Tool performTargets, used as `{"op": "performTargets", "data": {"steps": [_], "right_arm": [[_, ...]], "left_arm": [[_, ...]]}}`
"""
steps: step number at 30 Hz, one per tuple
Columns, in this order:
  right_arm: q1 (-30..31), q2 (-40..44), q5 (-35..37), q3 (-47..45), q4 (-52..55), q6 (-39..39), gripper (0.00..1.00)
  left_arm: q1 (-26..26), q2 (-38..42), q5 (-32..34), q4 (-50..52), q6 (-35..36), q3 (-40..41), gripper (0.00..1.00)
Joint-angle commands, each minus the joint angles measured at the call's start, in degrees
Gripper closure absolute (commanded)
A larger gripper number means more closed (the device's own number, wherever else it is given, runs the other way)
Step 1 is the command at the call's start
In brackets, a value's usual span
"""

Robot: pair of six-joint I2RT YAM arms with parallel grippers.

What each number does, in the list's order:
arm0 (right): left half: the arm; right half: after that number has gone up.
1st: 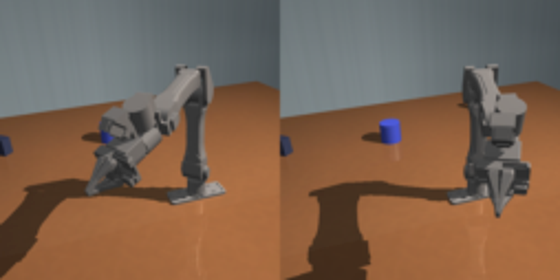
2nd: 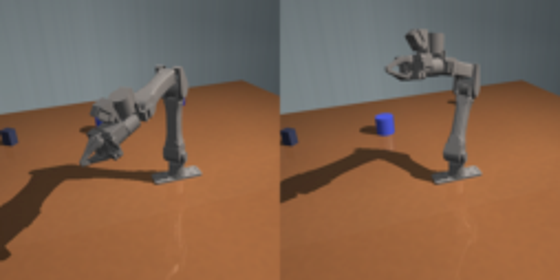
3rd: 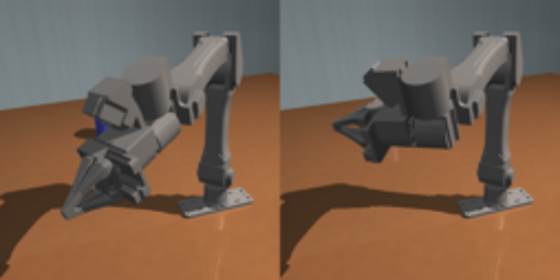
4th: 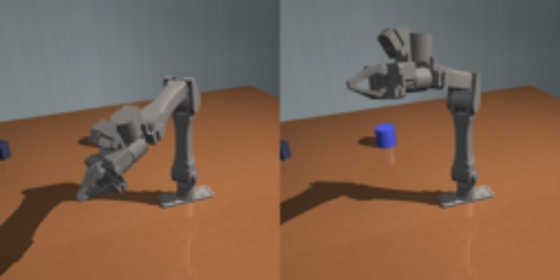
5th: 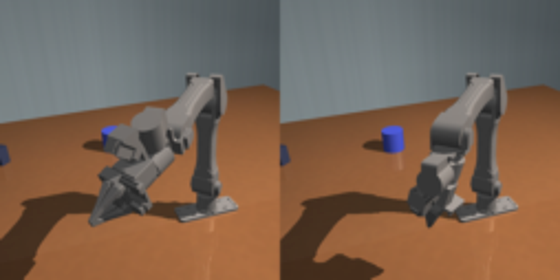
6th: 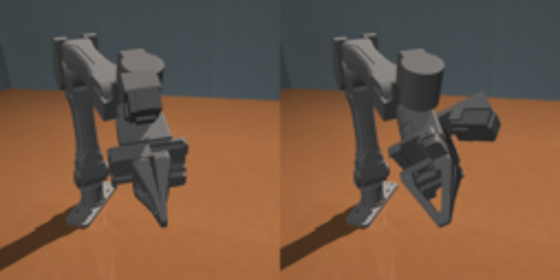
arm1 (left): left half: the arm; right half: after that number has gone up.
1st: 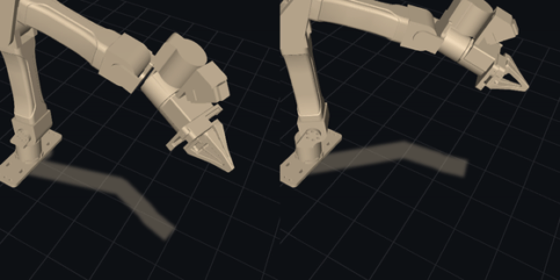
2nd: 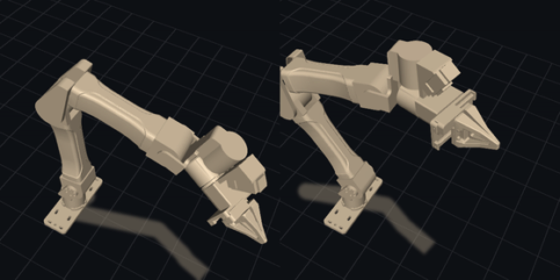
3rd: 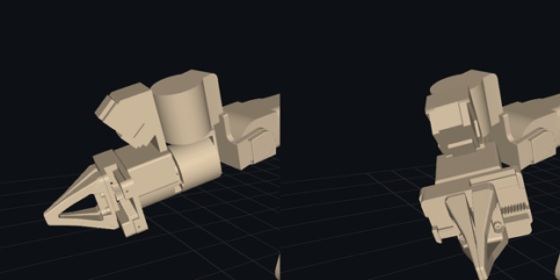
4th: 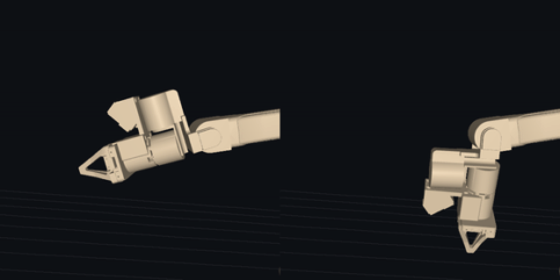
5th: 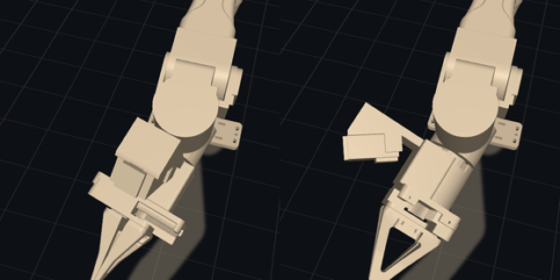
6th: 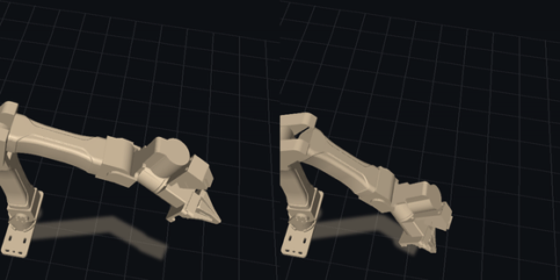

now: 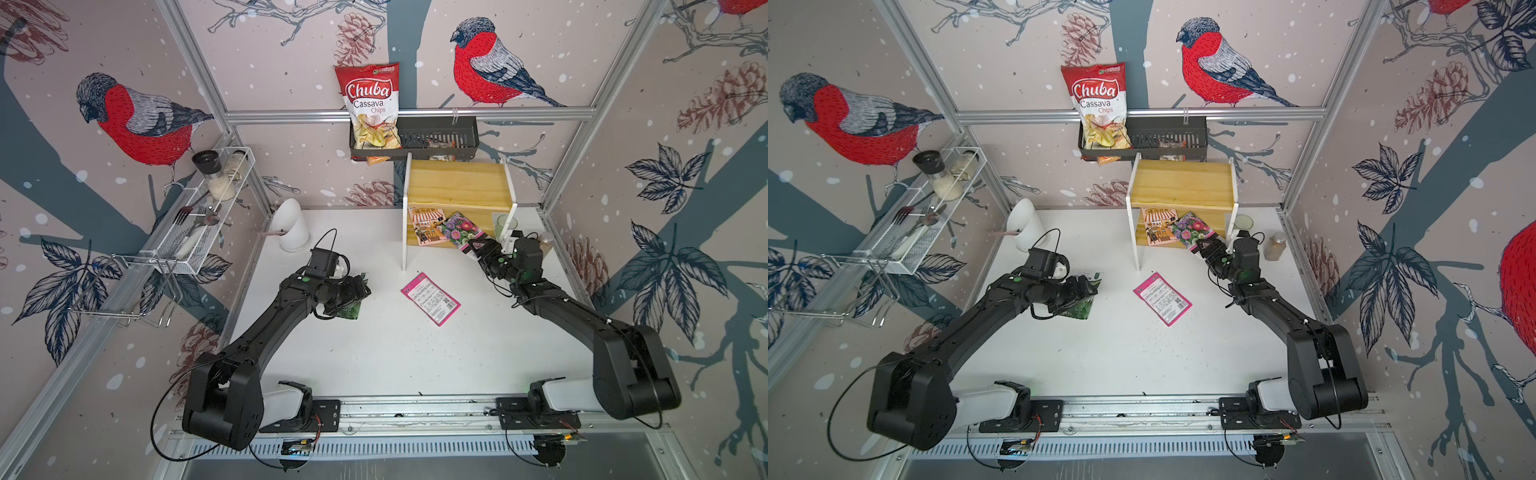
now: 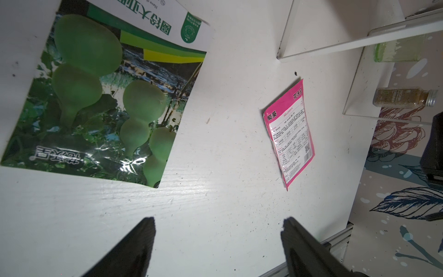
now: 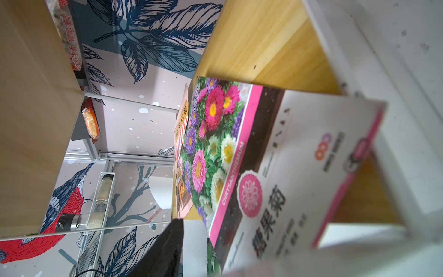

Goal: Take the seed bag off the shelf
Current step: Pick up the seed packet from the shelf.

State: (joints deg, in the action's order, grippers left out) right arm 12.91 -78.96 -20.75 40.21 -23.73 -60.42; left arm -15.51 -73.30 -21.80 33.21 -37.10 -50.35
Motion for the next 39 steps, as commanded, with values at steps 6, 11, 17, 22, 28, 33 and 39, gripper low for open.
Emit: {"op": "performTargets", "data": {"steps": [6, 11, 17, 22, 28, 33, 39], "right_arm": [[0.28, 3.97, -2.78, -0.19, 1.39, -1.59, 0.41], [0.36, 4.53, -3.07, -1.74, 1.39, -2.04, 0.41], [0.41, 2.23, -3.08, -1.99, -0.84, -2.48, 0.51], [0.52, 0.31, -3.16, -0.71, -1.85, -2.51, 0.76], [0.80, 1.12, -3.77, 0.21, -1.07, -2.19, 1.00], [1.92, 3.73, -4.43, 0.84, 1.62, -1.13, 1.00], [4.75, 9.79, -2.98, -0.09, 7.37, -0.54, 1.00]], "left_arm": [[-0.04, 0.43, 0.48, -0.91, 0.17, 0.49, 0.14], [0.04, 0.37, 0.01, -1.40, 0.00, 1.22, 0.14], [-0.05, 0.34, -0.07, -1.22, 0.11, 0.92, 0.14], [-0.03, 0.68, -0.07, -0.87, 0.00, 0.78, 0.14], [0.04, 1.04, 0.05, -0.61, -0.02, 0.78, 0.14], [-0.01, 0.71, -0.02, -0.69, 0.06, 0.41, 0.14], [-0.01, 0.18, -0.04, -0.76, 0.62, -0.52, 0.14]]}}
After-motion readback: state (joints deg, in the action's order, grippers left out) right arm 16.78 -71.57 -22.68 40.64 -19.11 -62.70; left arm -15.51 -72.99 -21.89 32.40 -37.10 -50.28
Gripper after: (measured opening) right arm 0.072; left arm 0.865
